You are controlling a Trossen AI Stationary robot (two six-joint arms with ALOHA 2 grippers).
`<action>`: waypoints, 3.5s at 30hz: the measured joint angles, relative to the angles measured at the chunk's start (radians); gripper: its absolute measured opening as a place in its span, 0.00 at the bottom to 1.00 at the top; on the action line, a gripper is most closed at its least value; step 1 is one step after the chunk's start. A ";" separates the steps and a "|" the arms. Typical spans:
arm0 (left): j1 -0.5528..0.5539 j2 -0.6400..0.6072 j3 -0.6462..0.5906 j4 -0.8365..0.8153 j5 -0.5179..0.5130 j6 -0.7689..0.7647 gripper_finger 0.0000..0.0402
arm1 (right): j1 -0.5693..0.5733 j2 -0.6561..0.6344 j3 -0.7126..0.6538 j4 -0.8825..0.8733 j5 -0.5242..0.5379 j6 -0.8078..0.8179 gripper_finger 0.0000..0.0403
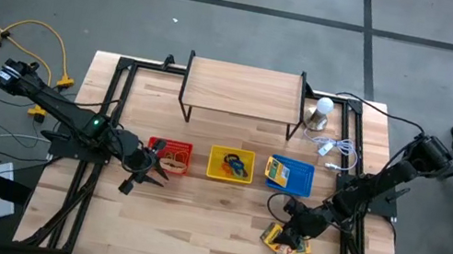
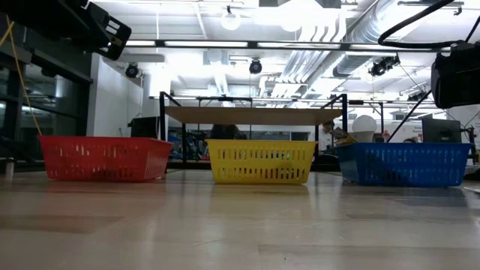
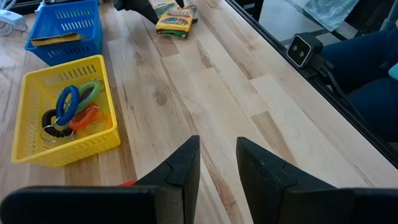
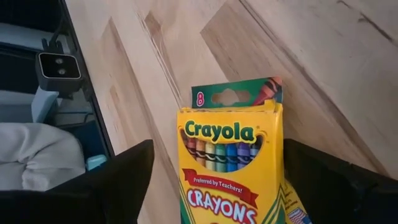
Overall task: Pick & Place Office Desk Supplies
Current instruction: Put the box of crayons into the blue bin
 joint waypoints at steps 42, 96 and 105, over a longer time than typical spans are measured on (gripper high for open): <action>0.000 0.000 0.000 0.000 0.000 0.000 0.25 | -0.157 0.000 0.001 -0.054 -0.158 -0.227 0.54; 0.000 0.000 0.000 0.000 0.000 0.000 0.25 | -0.332 0.200 0.001 0.210 -0.576 -0.383 0.32; 0.000 0.000 0.000 0.000 0.000 0.000 0.25 | -0.332 0.200 0.001 0.210 -0.598 -0.405 0.12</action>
